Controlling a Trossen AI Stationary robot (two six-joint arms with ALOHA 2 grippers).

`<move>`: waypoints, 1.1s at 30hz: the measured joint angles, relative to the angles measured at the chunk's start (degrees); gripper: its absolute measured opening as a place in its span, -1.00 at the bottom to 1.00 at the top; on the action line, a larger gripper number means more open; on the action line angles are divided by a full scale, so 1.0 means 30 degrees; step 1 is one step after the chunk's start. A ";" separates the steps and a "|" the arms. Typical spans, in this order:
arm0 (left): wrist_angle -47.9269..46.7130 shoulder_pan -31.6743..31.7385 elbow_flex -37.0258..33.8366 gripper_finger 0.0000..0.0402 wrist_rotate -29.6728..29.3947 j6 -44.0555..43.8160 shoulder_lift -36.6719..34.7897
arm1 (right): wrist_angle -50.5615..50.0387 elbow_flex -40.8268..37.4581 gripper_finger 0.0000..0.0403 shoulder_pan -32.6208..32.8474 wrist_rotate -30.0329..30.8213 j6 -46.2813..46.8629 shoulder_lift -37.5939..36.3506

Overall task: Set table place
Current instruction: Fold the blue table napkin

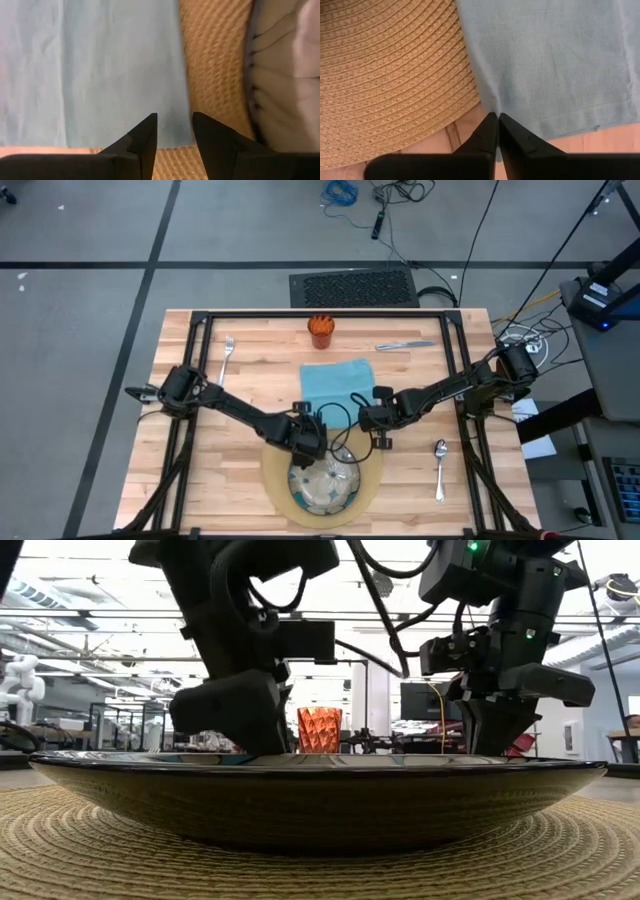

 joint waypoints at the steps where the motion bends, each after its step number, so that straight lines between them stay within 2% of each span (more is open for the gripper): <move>1: 0.0114 0.0076 -0.0160 -0.43 0.0000 0.0000 0.0000 | 0.0000 0.0000 -1.00 0.0012 0.0000 -0.0002 0.0000; 11: 0.0848 0.0288 -0.0633 -0.43 0.0044 -0.0321 -0.0022 | 0.0004 -0.0007 -1.00 0.0005 -0.0051 -0.0002 -0.0007; 17: 0.1414 -0.0386 -0.0636 -0.43 0.0256 0.0867 -0.0022 | 0.0000 -0.0007 -1.00 0.0005 -0.0066 -0.0002 -0.0007; 23: 0.1474 -0.0958 -0.0636 -0.43 -0.0591 0.1705 -0.0015 | 0.0007 -0.0007 -1.00 0.0005 -0.0073 -0.0002 -0.0007; 33: 0.1460 -0.0380 -0.0643 -0.43 -0.0157 0.1645 -0.0008 | 0.0007 -0.0007 -1.00 -0.0010 -0.0126 0.0063 -0.0007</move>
